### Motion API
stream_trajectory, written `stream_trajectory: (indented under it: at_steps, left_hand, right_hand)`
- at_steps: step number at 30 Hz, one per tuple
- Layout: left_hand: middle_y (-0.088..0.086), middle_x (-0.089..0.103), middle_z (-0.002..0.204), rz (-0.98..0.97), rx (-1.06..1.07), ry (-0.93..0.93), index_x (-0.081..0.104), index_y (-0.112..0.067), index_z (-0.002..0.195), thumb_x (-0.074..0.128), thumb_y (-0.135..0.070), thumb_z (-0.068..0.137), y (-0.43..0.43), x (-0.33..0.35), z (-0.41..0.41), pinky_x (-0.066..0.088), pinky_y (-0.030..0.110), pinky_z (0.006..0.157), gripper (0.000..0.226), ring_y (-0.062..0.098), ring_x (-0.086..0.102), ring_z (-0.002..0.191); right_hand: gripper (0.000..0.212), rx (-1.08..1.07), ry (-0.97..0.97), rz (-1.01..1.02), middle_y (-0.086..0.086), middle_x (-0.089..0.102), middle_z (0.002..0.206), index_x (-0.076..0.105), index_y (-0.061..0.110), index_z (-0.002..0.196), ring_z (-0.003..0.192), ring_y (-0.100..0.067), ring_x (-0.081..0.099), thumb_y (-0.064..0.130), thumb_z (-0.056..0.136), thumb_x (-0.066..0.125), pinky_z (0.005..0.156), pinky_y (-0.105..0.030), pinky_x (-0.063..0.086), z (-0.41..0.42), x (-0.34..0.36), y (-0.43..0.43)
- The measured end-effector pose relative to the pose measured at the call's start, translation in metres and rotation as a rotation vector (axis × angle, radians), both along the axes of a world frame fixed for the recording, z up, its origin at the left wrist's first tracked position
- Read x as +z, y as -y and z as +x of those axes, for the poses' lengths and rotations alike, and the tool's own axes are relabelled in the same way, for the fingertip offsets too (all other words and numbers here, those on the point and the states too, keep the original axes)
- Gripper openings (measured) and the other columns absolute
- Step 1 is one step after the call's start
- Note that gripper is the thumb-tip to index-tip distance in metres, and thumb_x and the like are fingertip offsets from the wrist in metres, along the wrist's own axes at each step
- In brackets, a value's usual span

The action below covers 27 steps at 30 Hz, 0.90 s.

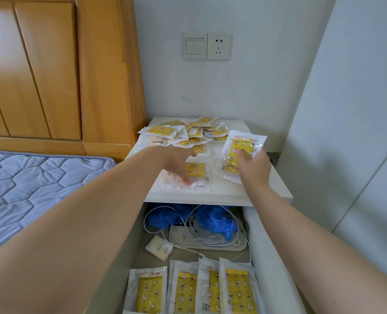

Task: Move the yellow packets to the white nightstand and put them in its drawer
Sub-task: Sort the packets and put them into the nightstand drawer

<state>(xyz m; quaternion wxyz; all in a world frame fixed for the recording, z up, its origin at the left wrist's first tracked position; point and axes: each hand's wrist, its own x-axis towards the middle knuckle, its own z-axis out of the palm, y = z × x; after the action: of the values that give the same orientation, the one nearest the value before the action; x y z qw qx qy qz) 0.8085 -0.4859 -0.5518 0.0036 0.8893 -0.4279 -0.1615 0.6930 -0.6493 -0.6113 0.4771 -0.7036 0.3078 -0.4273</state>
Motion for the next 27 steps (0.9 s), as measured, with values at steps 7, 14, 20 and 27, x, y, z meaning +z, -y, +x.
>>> stream_trajectory:
  at_steps: [7, 14, 20, 27]
  left_hand:
    - [0.0, 0.048, 0.137, 0.227, -0.029, 0.141, 0.037, -0.018, 0.142, 0.076, -0.06, 0.066, 0.005, 0.007, -0.002, 0.042, 0.041, 0.102, 0.095, 0.023, 0.049, 0.121]
    - [0.0, 0.055, 0.117, 0.061, 0.072, 0.085, 0.043, -0.014, 0.13, 0.078, -0.053, 0.069, 0.001, 0.006, -0.006, 0.049, 0.031, 0.085, 0.08, 0.018, 0.059, 0.094]
    - [0.009, 0.057, 0.122, -0.424, 0.402, -0.272, 0.046, -0.007, 0.126, 0.061, -0.042, 0.09, -0.002, -0.011, -0.01, 0.047, 0.036, 0.092, 0.052, 0.024, 0.058, 0.106]
    - [0.004, 0.062, 0.113, -0.92, 0.594, -0.481, 0.051, -0.015, 0.114, 0.055, -0.026, 0.096, -0.011, -0.037, -0.042, 0.049, 0.031, 0.08, 0.022, 0.019, 0.06, 0.096]
  right_hand:
    - [0.029, 0.013, 0.006, 0.007, -0.005, 0.067, 0.107, 0.059, 0.006, 0.112, 0.096, -0.021, 0.064, 0.024, 0.089, 0.061, 0.077, -0.028, 0.05, 0.0, -0.001, 0.001]
    - [0.031, 0.008, 0.015, 0.008, -0.006, 0.065, 0.11, 0.058, 0.006, 0.115, 0.099, -0.021, 0.062, 0.023, 0.09, 0.061, 0.079, -0.027, 0.048, 0.001, 0.0, 0.001]
    - [0.027, -0.038, -0.004, -0.012, -0.003, 0.06, 0.101, 0.054, 0.004, 0.11, 0.091, -0.02, 0.056, 0.023, 0.091, 0.058, 0.076, -0.027, 0.042, 0.0, 0.007, -0.004]
    - [0.025, -0.03, 0.046, -0.261, -0.002, 0.059, 0.089, 0.049, 0.002, 0.109, 0.076, -0.017, 0.049, 0.021, 0.095, 0.056, 0.061, -0.02, 0.032, -0.027, 0.014, -0.036]
